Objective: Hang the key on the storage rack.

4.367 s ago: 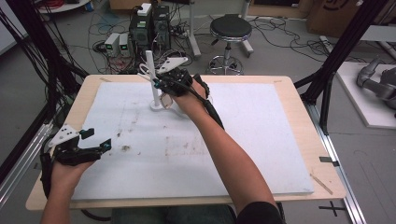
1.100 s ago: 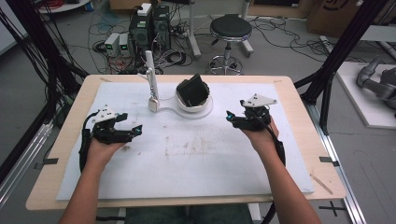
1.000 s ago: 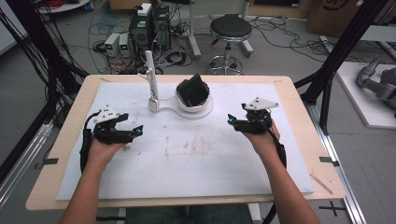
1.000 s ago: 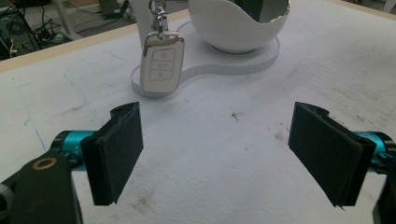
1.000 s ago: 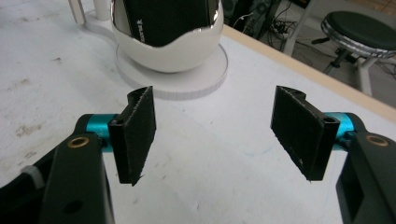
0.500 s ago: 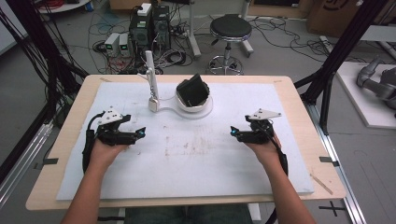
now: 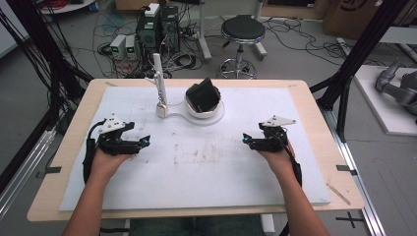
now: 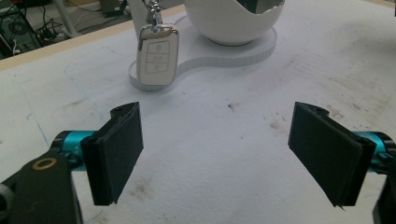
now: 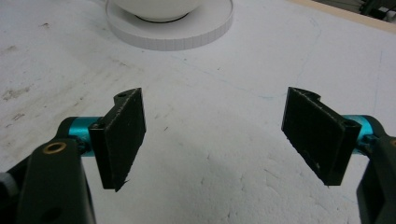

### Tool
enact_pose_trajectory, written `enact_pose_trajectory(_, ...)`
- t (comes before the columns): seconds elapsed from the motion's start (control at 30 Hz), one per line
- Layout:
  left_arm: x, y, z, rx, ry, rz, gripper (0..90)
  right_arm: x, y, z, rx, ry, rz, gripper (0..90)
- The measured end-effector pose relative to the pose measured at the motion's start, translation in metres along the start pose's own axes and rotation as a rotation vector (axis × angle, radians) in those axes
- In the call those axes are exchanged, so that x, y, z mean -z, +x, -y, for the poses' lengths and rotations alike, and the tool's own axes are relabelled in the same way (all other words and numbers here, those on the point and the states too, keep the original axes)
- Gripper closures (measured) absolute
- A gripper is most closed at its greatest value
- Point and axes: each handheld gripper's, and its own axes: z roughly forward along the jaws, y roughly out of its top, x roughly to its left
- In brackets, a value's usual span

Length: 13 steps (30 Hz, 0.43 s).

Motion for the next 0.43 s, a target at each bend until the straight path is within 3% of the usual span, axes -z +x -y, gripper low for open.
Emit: enact_pose_trajectory(0.43, 0.0028, 0.0025, 0.0006, 0.006, -0.001, -0.003, 17.9, -0.0009, -0.0022, 0.0015, -0.011, 0.011, -0.004, 22.0)
